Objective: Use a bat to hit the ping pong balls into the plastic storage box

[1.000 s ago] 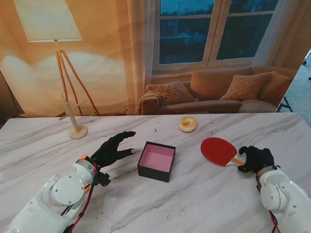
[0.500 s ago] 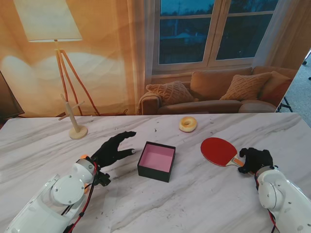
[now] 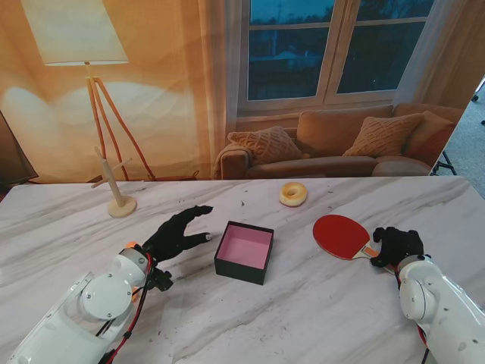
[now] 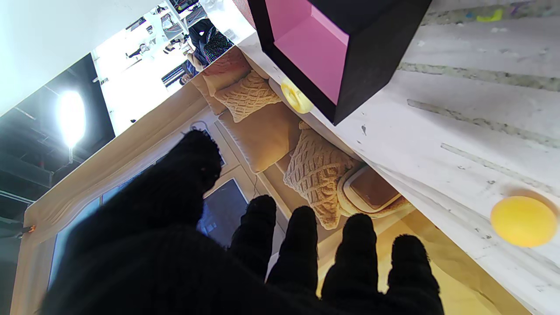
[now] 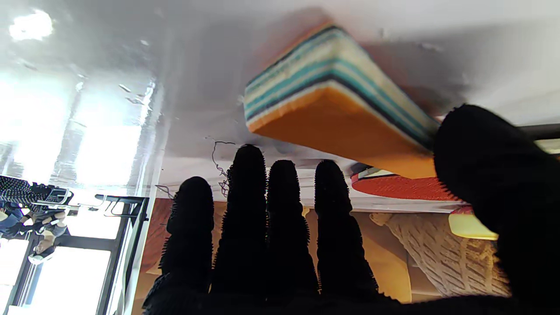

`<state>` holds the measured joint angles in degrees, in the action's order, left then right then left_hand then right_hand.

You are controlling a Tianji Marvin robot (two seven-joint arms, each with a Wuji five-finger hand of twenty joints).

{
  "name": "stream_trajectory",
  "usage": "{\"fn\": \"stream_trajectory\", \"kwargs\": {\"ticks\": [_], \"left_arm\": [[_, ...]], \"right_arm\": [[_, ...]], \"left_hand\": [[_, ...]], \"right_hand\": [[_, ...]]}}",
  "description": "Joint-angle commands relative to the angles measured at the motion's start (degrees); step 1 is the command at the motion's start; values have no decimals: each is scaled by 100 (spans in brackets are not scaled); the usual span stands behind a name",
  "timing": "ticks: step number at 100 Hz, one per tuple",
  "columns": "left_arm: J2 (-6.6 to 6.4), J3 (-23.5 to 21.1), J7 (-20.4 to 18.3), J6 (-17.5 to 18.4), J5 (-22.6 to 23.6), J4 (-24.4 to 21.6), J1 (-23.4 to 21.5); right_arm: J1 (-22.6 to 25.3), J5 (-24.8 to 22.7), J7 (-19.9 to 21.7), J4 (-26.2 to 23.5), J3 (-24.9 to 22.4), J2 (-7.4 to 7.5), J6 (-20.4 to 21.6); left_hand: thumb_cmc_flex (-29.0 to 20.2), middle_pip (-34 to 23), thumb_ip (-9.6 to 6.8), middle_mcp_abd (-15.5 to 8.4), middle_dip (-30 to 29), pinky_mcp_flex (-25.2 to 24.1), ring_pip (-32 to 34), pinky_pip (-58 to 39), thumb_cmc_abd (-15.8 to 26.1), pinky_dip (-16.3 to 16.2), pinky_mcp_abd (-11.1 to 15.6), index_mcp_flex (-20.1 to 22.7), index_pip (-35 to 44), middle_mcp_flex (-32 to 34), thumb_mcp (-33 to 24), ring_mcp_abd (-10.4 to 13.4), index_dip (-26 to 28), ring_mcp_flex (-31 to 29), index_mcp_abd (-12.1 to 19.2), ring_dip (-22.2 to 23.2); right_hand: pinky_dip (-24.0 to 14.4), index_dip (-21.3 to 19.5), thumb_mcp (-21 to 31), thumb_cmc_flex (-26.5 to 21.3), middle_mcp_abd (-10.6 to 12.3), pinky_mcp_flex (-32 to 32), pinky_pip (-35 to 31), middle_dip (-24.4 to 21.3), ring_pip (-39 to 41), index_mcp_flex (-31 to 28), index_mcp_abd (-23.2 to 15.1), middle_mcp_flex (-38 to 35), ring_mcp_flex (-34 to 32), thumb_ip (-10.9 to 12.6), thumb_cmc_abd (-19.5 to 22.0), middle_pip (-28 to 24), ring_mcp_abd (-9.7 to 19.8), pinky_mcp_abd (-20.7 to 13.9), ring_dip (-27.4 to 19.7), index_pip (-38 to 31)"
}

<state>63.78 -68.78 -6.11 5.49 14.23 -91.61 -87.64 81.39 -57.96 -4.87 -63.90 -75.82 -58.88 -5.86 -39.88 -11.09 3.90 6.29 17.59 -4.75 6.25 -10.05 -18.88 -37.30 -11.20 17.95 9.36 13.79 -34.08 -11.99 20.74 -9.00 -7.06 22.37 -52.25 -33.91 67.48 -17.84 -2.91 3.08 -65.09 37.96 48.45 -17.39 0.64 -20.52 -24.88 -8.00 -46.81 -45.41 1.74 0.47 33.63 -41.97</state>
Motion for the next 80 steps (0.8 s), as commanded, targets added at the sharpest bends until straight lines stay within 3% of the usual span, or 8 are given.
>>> {"fn": "stream_trajectory", "kwargs": {"ticks": [1, 80], "left_arm": [[14, 9, -95, -20, -21, 32, -3], [14, -23, -82, 19, -18, 21, -27]], "right_arm": [[53, 15, 156, 87, 26, -21, -46], [586, -5, 722, -833, -590, -25, 234]], "left_hand": [[64, 94, -118, -43, 65, -102, 22, 7, 77, -124, 31, -39, -29, 114, 150, -13, 44, 182, 62, 40], [50, 106, -119, -41, 66, -92, 16, 41, 111, -173, 27, -16, -28, 127, 189, -4, 44, 175, 68, 42]], "right_hand": [[-93, 46, 337, 58, -68, -4, -126, 86, 46, -390, -34, -118, -228, -164, -230, -93, 111, -30, 32, 56], [2, 155, 19, 255, -114, -23, -104, 191, 133, -772, -22, -223, -251, -109, 140, -55, 46, 8, 106, 279]]}}
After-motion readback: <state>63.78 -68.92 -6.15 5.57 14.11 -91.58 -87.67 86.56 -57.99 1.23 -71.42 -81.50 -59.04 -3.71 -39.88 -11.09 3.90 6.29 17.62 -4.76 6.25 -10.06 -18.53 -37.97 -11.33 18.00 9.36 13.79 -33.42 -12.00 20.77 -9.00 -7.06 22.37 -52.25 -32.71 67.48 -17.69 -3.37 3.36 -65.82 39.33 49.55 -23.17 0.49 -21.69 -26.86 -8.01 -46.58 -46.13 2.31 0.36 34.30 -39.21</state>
